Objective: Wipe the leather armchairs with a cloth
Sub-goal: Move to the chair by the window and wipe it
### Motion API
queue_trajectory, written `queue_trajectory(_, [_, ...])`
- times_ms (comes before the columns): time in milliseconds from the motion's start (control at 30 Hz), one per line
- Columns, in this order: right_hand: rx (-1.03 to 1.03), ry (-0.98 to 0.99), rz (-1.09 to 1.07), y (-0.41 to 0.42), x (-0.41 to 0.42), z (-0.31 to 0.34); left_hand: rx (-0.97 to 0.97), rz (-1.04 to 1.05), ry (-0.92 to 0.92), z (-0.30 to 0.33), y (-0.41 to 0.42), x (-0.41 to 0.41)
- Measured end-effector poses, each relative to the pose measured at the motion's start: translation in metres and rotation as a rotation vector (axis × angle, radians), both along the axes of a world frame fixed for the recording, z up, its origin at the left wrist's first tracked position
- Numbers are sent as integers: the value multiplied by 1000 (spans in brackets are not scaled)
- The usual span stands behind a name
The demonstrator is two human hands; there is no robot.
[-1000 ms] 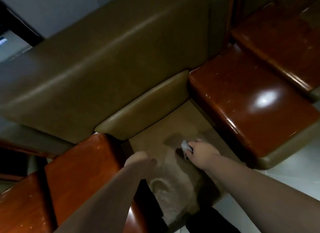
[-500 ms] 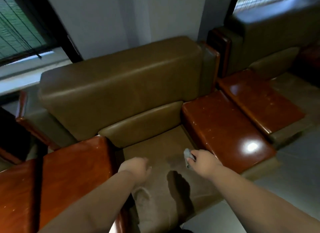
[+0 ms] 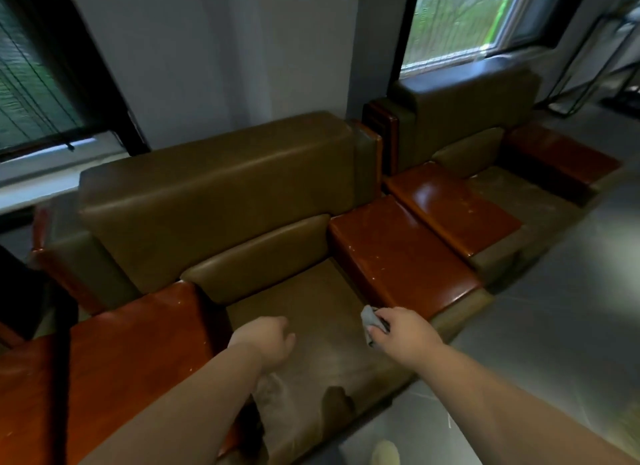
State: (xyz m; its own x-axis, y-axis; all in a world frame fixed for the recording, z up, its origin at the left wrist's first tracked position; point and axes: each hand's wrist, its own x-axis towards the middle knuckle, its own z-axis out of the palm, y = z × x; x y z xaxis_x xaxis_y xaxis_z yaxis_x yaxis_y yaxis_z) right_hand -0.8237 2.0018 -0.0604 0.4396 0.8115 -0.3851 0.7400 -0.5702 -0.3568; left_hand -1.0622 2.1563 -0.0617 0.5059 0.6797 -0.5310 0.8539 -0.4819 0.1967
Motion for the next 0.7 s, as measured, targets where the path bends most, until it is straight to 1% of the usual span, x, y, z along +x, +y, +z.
queue_trajectory(200, [-2, 45, -105, -70, 26, 13, 7, -131, -48, 14, -51, 47])
queue_trajectory(300, [34, 72, -167, -108, 60, 15, 38, -222, -90, 24, -76, 94])
queue_trajectory(433, [29, 45, -120, -163, 105, 14, 27, -225, -138, 28, -119, 149])
queue_trajectory(533, [-8, 18, -114, -215, 143, 4, -5, -264, -115, 24, -157, 188])
queue_trajectory(700, [-95, -41, -122, -299, 228, 5, 18, -337, -96, 17, -206, 263])
